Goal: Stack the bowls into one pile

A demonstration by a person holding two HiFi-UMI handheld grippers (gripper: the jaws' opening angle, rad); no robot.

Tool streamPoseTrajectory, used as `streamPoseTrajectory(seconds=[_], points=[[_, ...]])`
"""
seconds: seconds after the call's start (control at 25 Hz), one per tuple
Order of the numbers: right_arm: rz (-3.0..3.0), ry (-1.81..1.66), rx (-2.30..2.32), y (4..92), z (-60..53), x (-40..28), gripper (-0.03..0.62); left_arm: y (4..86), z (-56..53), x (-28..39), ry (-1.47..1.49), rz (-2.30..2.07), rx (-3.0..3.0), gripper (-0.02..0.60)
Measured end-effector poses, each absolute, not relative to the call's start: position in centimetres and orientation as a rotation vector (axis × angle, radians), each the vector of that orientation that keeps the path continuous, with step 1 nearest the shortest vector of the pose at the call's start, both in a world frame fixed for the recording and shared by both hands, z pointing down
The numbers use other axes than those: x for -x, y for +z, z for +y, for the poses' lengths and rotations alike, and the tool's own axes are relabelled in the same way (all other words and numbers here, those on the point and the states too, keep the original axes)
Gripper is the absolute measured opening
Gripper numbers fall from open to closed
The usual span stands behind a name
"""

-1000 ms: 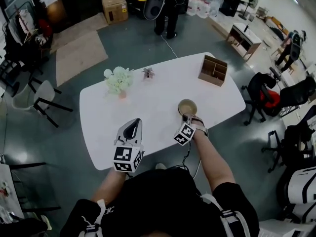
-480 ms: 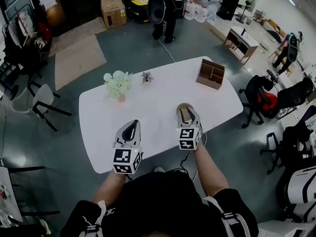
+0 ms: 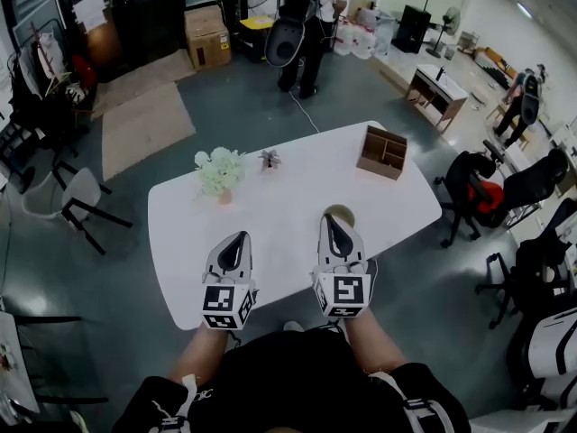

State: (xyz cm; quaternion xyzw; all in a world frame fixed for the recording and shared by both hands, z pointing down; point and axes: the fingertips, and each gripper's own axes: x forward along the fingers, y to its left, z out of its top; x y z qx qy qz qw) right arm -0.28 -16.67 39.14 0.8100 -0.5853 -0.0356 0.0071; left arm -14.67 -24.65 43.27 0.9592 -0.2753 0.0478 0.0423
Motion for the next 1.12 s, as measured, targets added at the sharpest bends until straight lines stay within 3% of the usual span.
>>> streamPoseTrajectory(seconds=[1.12], points=[[-1.871,-0.09,-2.516,40.6,-16.2,4.9,0.014,42.8,-24.2,19.9,0.126,-0.891,-2.917,0.014]])
